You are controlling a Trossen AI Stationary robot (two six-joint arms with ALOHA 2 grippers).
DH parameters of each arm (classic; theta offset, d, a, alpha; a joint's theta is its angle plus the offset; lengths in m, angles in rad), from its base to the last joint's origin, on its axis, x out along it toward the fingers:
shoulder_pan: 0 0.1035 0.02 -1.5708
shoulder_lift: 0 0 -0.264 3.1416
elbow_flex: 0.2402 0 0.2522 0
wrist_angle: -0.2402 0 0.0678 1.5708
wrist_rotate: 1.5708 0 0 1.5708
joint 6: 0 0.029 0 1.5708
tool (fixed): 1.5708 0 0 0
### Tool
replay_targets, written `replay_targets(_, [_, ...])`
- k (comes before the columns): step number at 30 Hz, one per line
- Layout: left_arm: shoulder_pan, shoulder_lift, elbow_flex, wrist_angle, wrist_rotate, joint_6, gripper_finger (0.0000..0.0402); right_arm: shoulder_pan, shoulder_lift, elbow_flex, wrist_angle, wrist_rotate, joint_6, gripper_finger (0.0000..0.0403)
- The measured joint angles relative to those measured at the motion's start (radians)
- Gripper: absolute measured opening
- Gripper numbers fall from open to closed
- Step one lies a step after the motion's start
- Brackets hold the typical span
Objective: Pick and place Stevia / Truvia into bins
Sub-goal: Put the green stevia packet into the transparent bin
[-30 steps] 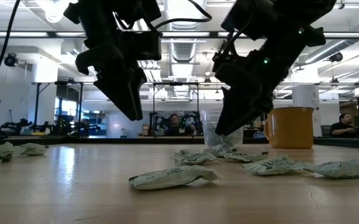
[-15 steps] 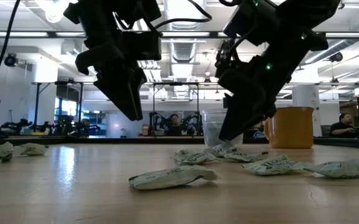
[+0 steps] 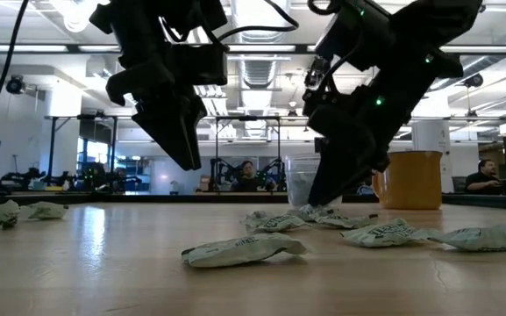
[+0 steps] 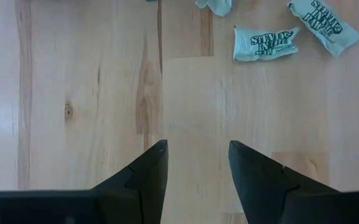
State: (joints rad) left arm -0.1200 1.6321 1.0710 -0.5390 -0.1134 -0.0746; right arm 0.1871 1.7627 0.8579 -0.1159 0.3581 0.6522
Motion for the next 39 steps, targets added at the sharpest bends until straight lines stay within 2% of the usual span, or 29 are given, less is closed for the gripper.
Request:
replay_targets(4, [0.000,0.000,-0.002,0.000,0.000,0.000,0.0154,-0.006,0.048,0.002,0.035,-0.033,-0.017,0.0164])
replay_targets(15, [0.000,0.001,-0.032,0.004,0.000,0.000,0.0154,-0.011,0.047,0.020,0.020,-0.049,-0.050,0.0156])
replay_targets(19, [0.000,0.001,-0.032,0.006,0.000,0.000,0.0154,-0.011,0.047,0.020,0.018,-0.059,-0.069,0.0133])
replay_targets(30, [0.000,0.001,-0.033,0.006,0.000,0.000,0.0154,-0.010,0.036,0.021,0.016,-0.105,-0.132,0.0037])
replay_targets(39, [0.000,0.001,-0.033,0.007,0.000,0.000,0.0154,0.006,-0.039,0.021,0.016,-0.104,-0.199,0.0009])
